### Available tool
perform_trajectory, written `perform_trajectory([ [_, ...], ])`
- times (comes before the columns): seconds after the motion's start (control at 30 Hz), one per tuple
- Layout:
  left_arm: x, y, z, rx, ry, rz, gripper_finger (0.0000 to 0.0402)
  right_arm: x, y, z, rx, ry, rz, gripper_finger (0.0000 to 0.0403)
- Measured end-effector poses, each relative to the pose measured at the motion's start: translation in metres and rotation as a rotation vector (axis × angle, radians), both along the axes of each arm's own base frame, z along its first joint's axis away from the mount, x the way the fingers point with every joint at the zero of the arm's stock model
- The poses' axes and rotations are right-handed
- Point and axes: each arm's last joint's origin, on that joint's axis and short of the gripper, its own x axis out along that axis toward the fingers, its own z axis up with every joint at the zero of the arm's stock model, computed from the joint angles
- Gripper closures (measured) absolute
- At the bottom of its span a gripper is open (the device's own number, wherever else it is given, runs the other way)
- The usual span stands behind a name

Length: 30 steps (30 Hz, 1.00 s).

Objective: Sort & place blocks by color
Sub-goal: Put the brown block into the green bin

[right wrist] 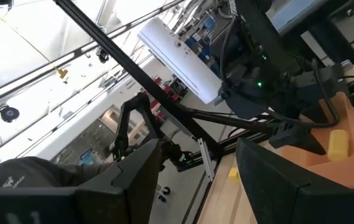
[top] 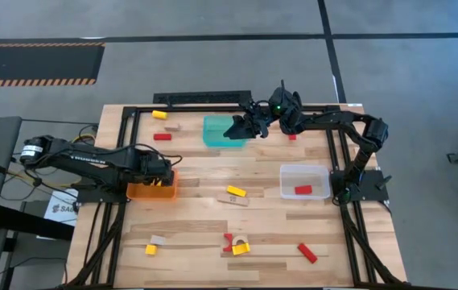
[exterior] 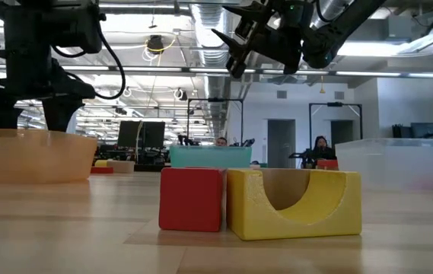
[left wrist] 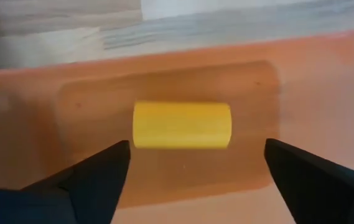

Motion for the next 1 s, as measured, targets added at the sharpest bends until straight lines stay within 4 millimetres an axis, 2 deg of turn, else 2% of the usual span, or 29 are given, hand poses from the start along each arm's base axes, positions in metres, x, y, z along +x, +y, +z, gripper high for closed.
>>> perform_trajectory([
  [0.17, 0.000, -0.001, 0.000, -0.020, 0.006, -0.100, 0.0032, 0.000, 0.000, 0.000, 0.002, -0.001, -0.006, 0.0170],
  [0.27, 0.003, -0.001, 0.010, 0.000, 0.002, -0.186, 0.0032, 0.001, 0.000, 0.000, 0.013, 0.004, -0.010, 0.0170],
  [0.43, 0.010, 0.002, 0.044, 0.116, 0.002, -0.374, 0.0031, 0.002, 0.003, 0.000, 0.023, 0.010, -0.001, 0.0170],
  [0.6, 0.026, -0.001, 0.077, 0.179, -0.135, -0.647, 0.0031, 0.005, 0.011, 0.000, 0.035, 0.018, 0.018, 0.0170],
  [0.7, 0.035, -0.014, 0.089, 0.147, -0.266, -0.881, 0.0031, 0.008, 0.017, 0.000, 0.042, 0.020, 0.028, 0.0170],
  [0.8, 0.039, -0.038, 0.092, 0.087, -0.373, -1.099, 0.0031, 0.010, 0.023, 0.000, 0.047, 0.018, 0.029, 0.0170],
  [1.0, 0.034, -0.095, 0.080, 0.047, -0.438, -1.622, 0.0031, 0.015, 0.034, 0.001, 0.052, 0.015, 0.040, 0.0170],
])
